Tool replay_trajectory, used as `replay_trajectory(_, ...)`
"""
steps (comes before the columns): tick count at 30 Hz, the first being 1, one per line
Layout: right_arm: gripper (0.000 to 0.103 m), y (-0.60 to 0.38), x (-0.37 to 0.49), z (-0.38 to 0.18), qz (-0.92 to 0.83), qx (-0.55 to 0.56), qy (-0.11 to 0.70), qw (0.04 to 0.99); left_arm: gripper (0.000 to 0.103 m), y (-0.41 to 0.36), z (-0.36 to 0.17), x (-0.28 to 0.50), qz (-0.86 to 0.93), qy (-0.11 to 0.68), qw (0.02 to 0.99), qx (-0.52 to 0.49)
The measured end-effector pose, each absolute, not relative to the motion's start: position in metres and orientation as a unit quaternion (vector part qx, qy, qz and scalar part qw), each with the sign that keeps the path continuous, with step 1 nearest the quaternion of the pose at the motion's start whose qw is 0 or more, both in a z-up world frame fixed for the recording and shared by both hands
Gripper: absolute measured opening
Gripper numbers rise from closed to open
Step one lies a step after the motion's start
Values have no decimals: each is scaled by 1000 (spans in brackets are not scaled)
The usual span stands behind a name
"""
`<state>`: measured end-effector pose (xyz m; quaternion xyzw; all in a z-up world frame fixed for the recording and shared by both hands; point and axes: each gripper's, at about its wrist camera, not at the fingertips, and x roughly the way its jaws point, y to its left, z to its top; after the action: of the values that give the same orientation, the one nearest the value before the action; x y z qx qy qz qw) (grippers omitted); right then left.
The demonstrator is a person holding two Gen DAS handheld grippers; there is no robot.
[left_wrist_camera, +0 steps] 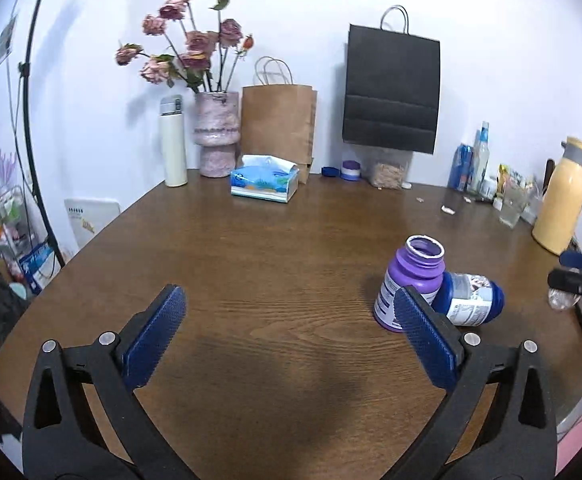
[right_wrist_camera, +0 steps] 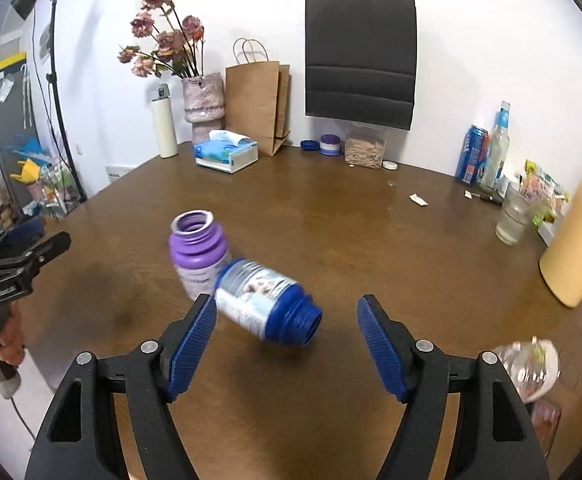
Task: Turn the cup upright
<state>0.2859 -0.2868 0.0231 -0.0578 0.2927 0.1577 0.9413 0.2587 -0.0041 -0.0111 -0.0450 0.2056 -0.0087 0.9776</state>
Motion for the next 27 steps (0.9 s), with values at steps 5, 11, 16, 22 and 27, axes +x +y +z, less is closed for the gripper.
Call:
replay_trajectory(5, 78, -279, 270, 26, 164, -63, 273, 946, 103, -4, -4, 248, -7, 177, 983, -41)
replay_trajectory(11, 78, -272, 271, 24, 173, -55, 270, 945, 103, -6, 0, 230, -8, 153, 988, -34)
replay_trajectory(16, 78, -263, 260, 25, 176, -63, 262, 947, 103, -2, 0, 206, 28, 145, 988, -39)
replay_trajectory(22, 78, -260, 186, 25, 176, -77, 179, 965, 103, 0, -17, 135, 52, 118, 991, -18)
replay_trajectory(27, 78, -244, 119, -2, 171, -105, 145, 969, 103, 0, -55, 79, 87, 125, 988, -14)
